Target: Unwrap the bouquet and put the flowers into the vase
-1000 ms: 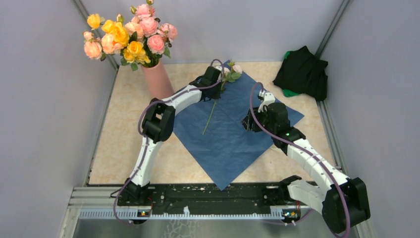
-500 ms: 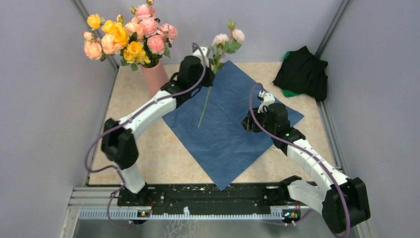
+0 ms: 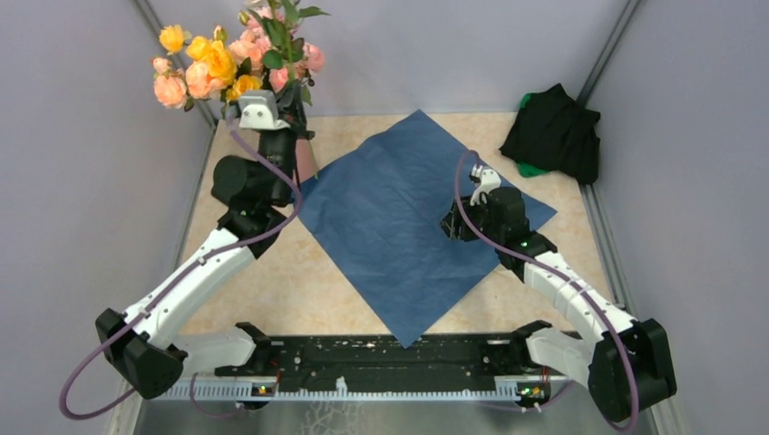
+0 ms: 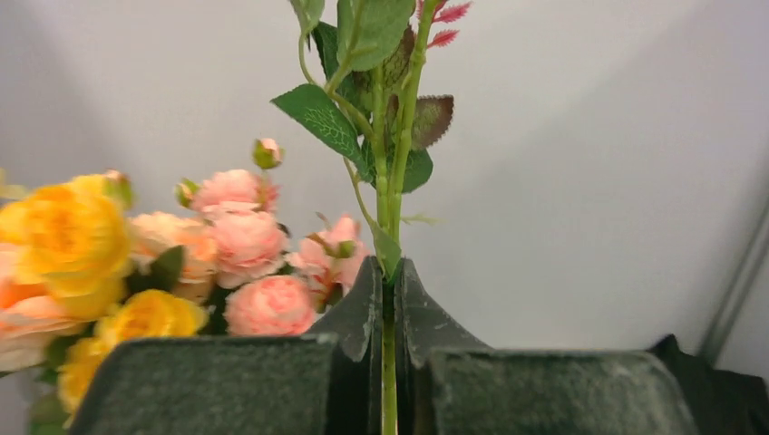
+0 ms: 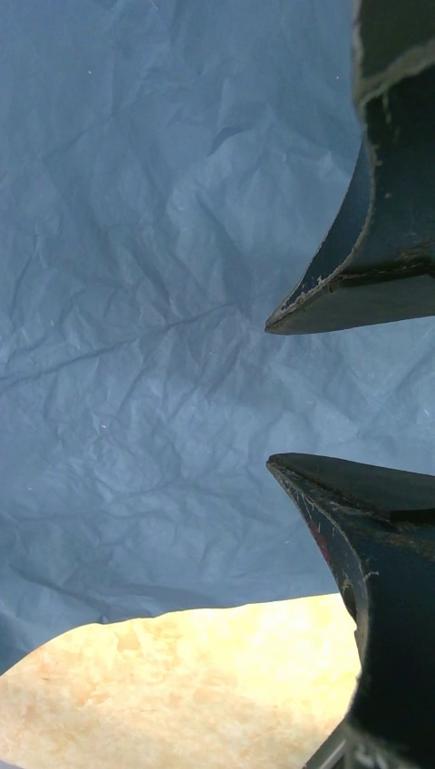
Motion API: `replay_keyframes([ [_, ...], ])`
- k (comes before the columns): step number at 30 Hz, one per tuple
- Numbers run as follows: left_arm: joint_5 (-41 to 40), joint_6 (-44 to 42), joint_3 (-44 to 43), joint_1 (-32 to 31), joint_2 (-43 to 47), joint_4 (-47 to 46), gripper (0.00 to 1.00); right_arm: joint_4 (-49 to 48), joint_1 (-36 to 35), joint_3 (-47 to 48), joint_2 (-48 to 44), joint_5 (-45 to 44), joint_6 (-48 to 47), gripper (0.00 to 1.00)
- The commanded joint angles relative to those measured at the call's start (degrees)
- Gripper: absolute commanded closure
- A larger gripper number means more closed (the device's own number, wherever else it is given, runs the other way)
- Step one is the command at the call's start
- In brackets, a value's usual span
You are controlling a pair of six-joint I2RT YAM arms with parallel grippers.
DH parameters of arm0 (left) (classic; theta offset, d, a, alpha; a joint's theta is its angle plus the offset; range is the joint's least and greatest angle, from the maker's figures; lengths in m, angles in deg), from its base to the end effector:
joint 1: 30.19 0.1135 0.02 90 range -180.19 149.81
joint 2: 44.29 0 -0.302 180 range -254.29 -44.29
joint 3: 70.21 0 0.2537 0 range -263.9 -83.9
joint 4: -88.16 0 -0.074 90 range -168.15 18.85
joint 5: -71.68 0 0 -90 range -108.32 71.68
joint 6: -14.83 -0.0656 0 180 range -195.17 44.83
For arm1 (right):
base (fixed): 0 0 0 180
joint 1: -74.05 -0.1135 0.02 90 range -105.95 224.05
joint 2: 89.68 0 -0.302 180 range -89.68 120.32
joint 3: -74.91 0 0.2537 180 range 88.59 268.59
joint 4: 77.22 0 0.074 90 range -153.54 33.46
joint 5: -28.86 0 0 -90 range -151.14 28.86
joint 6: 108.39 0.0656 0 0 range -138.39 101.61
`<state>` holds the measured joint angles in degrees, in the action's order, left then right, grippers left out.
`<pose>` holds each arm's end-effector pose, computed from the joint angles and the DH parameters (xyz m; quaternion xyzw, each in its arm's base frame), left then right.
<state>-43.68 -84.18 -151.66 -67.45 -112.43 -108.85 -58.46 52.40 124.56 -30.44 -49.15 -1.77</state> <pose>0.2315 -0.1408 0.5195 0.0156 0.5212 -0.1006 0.8473 0.2155 0.1002 0.2651 -0.0909 0.8509 0.2518 0.4521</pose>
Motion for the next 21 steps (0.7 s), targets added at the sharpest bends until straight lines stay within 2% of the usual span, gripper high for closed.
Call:
replay_keyframes([
  [1, -3.0, -16.2, 8.9, 0.0, 2.7, -26.8, 1.0, -3.5, -0.2, 0.1, 0.5, 1.4, 0.3, 0.49],
  [2, -2.7, -20.3, 11.0, 0.0, 2.4, -33.2, 1.0, -3.6, -0.2, 0.0, 0.6, 1.4, 0.3, 0.49],
  [4, -3.5, -25.7, 11.9, 0.1, 0.6, -39.8, 1.0, -3.5, -0.2, 0.0, 0.6, 1.3, 0.3, 0.49],
  [11, -3.5, -31.6, 6.9, 1.9, -7.4, -43.7, 1.0, -3.2, -0.2, 0.2, 1.1, 0.9, 0.0, 0.49],
  [16, -0.6, -27.7, 4.1, 6.8, -10.0, -43.7, 1.0, -2.9, -0.2, 0.1, 1.2, 0.5, -0.2, 0.49],
  [21, 1.6, -19.6, -1.6, 13.4, -11.7, -35.6, 1.0, -2.8, -0.2, 0.2, 1.3, 0.4, -0.3, 0.49],
])
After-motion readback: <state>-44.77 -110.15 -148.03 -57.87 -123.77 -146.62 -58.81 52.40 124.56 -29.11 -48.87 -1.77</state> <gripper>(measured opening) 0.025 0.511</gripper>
